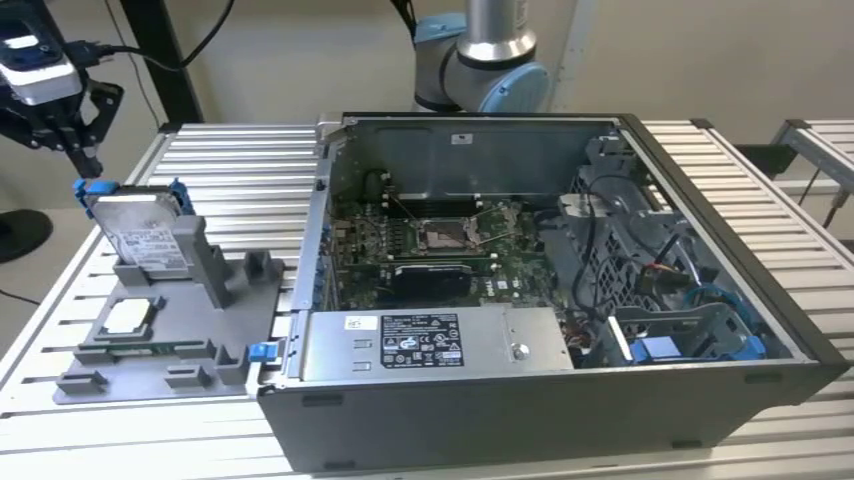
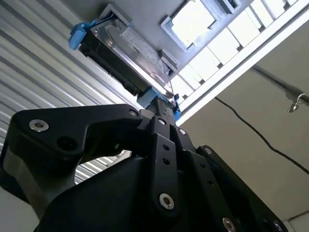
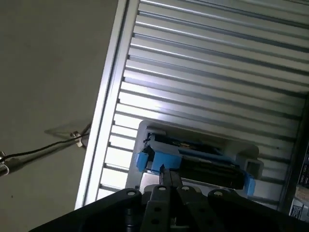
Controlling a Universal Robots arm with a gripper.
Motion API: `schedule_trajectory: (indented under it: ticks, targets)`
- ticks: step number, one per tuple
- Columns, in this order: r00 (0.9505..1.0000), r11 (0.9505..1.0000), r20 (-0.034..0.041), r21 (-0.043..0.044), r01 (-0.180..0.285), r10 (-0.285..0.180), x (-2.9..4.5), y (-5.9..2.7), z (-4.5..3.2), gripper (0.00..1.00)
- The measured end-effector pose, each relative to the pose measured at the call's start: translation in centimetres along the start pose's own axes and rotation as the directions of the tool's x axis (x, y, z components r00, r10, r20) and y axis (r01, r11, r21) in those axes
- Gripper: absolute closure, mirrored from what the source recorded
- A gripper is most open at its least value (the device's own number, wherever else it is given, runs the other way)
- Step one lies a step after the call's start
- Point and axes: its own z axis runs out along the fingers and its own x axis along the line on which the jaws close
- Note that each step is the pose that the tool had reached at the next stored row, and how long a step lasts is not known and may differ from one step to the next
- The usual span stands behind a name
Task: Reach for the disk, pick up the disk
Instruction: 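Pick up the disk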
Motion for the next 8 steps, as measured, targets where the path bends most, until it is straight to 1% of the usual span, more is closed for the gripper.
schedule_trajectory:
  ticks: [2,4,6,8]
  targets:
    - [0.9993,0.9993,-0.0013,0.0003,0.037,-0.037,0.0,0.0,0.0,1.0]
    - [0.9973,0.9973,-0.0028,0.0008,0.074,-0.074,0.0,0.0,0.0,1.0]
    - [0.994,0.994,-0.0043,0.0015,0.109,-0.109,0.0,-0.01,0.0,1.0]
    - [0.9894,0.9894,-0.0059,0.0022,0.145,-0.145,0.0,0.0,0.0,1.0]
